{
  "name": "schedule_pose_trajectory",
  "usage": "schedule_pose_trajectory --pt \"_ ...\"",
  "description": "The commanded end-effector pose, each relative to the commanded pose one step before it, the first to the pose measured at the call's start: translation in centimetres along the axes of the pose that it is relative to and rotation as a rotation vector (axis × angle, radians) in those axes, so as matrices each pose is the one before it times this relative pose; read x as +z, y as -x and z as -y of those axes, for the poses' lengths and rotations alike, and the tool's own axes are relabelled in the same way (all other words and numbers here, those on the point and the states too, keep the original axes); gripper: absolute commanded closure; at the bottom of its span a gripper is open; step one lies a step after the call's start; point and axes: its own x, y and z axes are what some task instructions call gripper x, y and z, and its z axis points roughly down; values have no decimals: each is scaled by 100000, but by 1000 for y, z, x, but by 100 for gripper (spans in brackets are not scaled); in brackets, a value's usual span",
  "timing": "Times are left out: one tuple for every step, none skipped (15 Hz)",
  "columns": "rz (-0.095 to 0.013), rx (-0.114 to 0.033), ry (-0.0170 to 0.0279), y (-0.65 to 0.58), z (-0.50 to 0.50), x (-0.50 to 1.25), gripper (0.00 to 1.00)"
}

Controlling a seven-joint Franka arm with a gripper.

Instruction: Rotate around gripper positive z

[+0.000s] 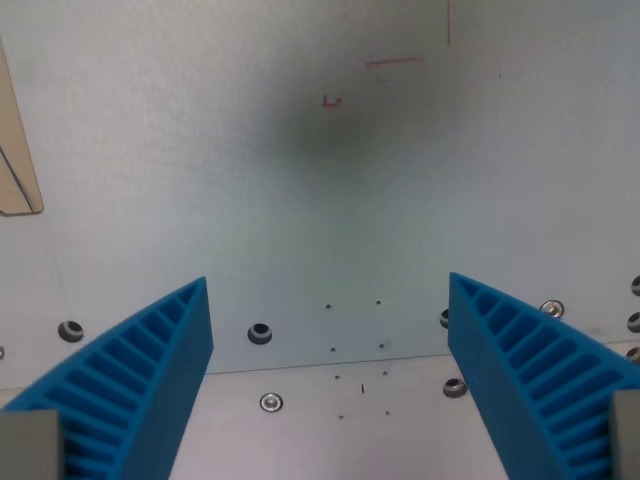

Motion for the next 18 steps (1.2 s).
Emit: schedule_pose_trajectory --pt "-652 11981 -67 12 -9 -306 0" --pt "0 1167 0 0 0 0 0" --pt "0 1167 0 0 0 0 0" --pt "0 1167 0 0 0 0 0" --pt "0 1167 0 0 0 0 0" --pt "0 1167 0 0 0 0 0" --pt "0 1167 0 0 0 0 0" --pt "0 1167 0 0 0 0 0" --pt "0 1167 0 0 0 0 0" --pt "0 1167 0 0 0 0 0" --pt "0 1167 0 0 0 0 0" --pt "0 1167 0 0 0 0 0" --pt "0 1167 0 0 0 0 0" --pt "0 1167 0 0 0 0 0" --pt "0 1167 0 0 0 0 0" --pt "0 1167 0 0 0 0 0" --pt "0 1167 0 0 0 0 0" --pt "0 1167 0 0 0 0 0"
